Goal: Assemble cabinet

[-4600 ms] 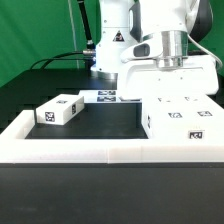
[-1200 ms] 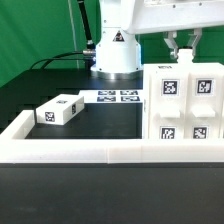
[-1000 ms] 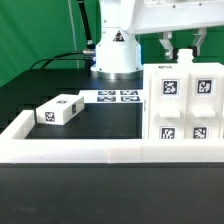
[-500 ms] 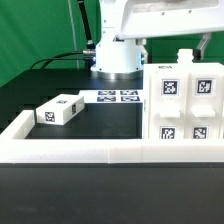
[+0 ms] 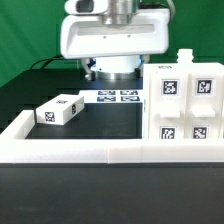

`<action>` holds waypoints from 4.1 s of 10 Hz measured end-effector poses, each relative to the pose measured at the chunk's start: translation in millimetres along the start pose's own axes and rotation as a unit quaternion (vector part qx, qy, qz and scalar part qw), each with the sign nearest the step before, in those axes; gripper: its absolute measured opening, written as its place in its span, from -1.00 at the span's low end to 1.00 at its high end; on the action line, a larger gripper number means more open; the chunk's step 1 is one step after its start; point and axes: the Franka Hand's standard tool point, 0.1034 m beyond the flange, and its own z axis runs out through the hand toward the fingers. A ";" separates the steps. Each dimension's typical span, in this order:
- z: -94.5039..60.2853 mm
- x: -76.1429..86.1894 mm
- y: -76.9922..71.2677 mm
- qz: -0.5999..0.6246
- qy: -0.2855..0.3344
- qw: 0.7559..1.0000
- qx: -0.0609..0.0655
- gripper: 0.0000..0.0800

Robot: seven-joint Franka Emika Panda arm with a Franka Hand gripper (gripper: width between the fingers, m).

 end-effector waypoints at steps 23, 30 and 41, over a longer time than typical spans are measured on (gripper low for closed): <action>42.2 -60.5 98.6 0.204 -0.056 0.977 0.020 0.99; 71.0 -69.3 99.5 0.183 -0.051 0.982 0.002 0.68; 5.8 -32.5 39.1 0.156 -0.036 0.987 0.027 0.40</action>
Offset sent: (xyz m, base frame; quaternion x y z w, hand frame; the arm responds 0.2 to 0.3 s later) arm 0.0000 0.0000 0.0000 0.0000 0.0000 0.0000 1.0000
